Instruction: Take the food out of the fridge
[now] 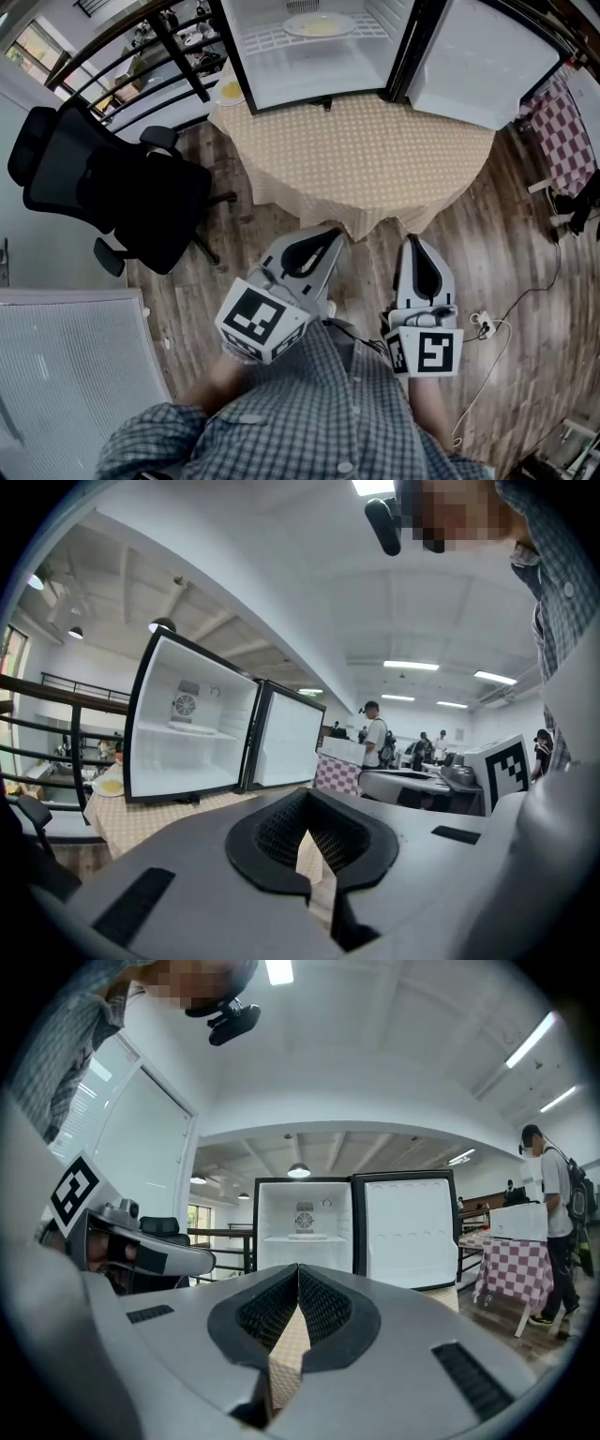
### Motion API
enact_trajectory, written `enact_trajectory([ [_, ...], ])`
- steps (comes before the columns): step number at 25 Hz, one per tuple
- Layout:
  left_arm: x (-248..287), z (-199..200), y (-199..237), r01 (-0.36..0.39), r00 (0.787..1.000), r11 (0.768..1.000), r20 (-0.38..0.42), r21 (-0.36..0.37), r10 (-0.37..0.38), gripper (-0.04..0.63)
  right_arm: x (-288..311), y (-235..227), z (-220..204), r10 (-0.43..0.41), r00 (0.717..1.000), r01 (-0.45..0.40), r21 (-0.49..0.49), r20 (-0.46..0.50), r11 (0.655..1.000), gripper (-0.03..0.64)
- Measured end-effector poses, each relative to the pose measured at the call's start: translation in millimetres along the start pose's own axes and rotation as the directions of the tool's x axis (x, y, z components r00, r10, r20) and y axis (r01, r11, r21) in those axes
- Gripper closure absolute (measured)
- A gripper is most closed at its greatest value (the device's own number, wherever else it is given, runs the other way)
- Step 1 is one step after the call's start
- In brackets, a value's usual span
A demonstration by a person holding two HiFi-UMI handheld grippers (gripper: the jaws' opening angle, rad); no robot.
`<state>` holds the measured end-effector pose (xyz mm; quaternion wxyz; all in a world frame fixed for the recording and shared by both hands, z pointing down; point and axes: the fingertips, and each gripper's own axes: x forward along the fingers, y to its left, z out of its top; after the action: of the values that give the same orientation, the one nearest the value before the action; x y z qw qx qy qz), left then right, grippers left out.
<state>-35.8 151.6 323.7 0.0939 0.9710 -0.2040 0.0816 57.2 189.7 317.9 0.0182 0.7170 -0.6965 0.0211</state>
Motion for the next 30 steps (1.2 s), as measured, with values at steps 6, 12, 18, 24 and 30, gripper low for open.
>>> enact_trajectory([
  [6, 22.9, 2.8, 9.9, 0.024, 1.0, 1.0, -0.005, 0.002, -0.024, 0.589, 15.4, -15.2, -2.7, -0.02, 1.0, 0.02, -0.027, -0.01, 0.999, 0.607],
  [12, 62.4, 14.2, 22.0, 0.052, 0.999, 0.999, -0.003, 0.0, -0.052, 0.589, 43.9, -35.2, -1.4, -0.017, 1.0, 0.015, -0.056, -0.024, 0.998, 0.607],
  [18, 93.4, 22.8, 51.7, 0.034, 0.999, 0.999, -0.014, -0.006, -0.034, 0.589, 89.1, -47.9, 1.1, 0.016, 0.999, -0.018, -0.063, -0.029, 0.998, 0.607],
  [24, 120.6, 44.3, 89.3, 0.001, 1.0, 1.0, -0.009, -0.016, -0.001, 0.589, 137.3, -57.2, 11.1, 0.04, 0.999, -0.042, -0.045, -0.032, 0.998, 0.607],
  [30, 143.5, 58.2, 122.5, -0.015, 1.0, 1.0, 0.003, -0.026, 0.015, 0.589, 178.4, -62.6, 16.7, 0.064, 0.997, -0.066, -0.05, -0.041, 0.997, 0.607],
])
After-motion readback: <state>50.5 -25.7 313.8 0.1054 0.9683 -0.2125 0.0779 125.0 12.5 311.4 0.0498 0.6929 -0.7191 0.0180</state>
